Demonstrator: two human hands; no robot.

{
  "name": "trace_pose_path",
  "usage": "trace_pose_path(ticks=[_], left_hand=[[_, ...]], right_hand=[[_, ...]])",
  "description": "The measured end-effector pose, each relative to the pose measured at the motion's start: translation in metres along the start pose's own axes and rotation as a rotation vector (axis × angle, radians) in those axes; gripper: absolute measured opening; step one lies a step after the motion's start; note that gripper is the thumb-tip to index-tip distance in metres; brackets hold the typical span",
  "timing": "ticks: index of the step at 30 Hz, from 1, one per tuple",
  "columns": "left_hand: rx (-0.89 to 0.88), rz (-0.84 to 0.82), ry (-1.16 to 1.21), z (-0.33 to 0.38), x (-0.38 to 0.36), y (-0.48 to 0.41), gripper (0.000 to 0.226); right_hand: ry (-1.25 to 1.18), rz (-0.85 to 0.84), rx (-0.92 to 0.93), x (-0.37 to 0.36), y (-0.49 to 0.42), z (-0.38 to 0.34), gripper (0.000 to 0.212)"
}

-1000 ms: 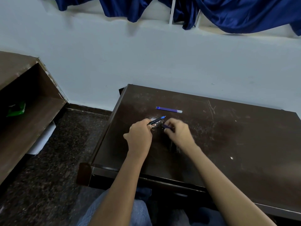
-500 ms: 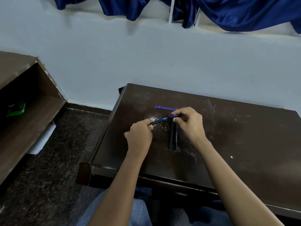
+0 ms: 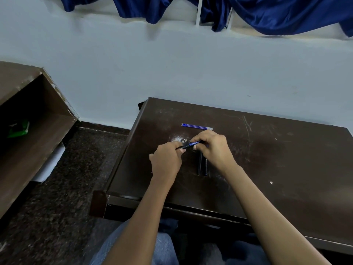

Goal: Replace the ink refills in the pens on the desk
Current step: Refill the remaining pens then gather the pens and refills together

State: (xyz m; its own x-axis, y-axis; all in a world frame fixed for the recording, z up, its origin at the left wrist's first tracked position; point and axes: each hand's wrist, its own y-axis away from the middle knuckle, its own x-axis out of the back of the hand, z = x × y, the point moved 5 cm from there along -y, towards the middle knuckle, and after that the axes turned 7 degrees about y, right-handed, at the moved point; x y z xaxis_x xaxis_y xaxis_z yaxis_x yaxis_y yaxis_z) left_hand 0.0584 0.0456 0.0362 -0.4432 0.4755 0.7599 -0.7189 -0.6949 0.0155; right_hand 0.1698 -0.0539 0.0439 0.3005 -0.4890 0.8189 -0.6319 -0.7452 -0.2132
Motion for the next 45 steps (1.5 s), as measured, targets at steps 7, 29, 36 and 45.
trace_pose_path(ticks=[7, 29, 36, 45], left_hand=[[0.023, -0.047, -0.008, 0.002, -0.003, 0.001, 0.025], [0.281, -0.176, 0.005, 0.005, -0.054, -0.032, 0.021], [0.180, -0.174, 0.001, 0.000, -0.078, -0.031, 0.027], [0.077, -0.259, -0.007, -0.001, -0.090, -0.037, 0.040]], right_hand=[[0.021, -0.052, 0.041, -0.002, 0.001, -0.001, 0.019], [0.051, -0.289, -0.540, -0.033, 0.027, 0.073, 0.058], [0.039, -0.324, -0.552, -0.058, 0.027, 0.070, 0.075], [0.050, -0.341, -0.540, -0.063, 0.025, 0.070, 0.073]])
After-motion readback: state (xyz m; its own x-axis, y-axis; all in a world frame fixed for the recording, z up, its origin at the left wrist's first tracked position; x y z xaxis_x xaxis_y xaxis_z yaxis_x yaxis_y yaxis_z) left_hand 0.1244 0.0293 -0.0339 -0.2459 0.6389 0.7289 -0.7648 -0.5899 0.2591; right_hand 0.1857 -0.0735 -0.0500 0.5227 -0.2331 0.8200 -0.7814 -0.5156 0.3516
